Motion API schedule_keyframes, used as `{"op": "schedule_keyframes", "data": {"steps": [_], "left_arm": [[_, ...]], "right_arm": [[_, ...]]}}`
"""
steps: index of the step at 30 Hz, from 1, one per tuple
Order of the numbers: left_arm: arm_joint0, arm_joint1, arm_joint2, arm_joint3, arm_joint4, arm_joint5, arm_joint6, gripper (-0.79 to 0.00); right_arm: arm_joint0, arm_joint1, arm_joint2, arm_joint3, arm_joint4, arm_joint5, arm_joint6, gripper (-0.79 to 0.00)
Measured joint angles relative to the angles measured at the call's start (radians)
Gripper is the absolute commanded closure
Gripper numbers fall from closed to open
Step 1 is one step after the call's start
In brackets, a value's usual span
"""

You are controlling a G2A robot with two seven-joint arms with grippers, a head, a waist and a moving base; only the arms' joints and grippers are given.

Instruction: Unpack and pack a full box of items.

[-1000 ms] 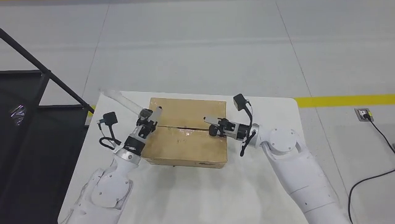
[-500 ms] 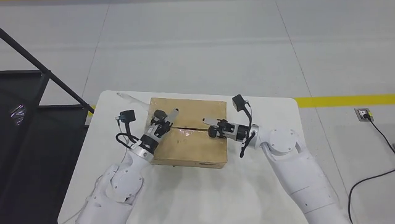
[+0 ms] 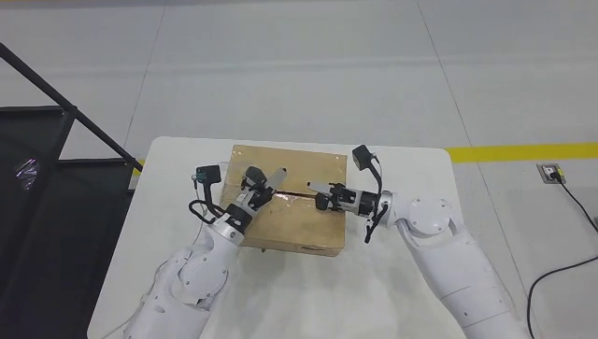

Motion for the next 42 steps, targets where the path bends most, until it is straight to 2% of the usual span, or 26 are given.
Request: {"op": "schedule_keyframes", "data": {"steps": [10, 27, 33, 42], "left_arm": [[-0.02, -0.013, 0.007, 0.028, 0.001, 0.01, -0.003, -0.785], [-0.042, -0.031, 0.016, 0.021, -0.003, 0.021, -0.04, -0.785], [-0.037, -0.032, -0.009, 0.022, -0.035, 0.026, -0.061, -0.785], [-0.035, -0.029, -0.065, -0.017, -0.139, 0.016, -0.156, -0.785]], "right_arm": [[-0.002, 0.005, -0.002, -0.008, 0.003, 0.003, 0.01, -0.785], [0.01, 0.009, -0.014, 0.012, 0.019, -0.011, 0.024, -0.785], [0.011, 0.012, -0.01, 0.008, 0.023, -0.026, 0.023, -0.785], [0.017, 0.015, -0.012, 0.016, 0.03, -0.028, 0.026, -0.785]]}}
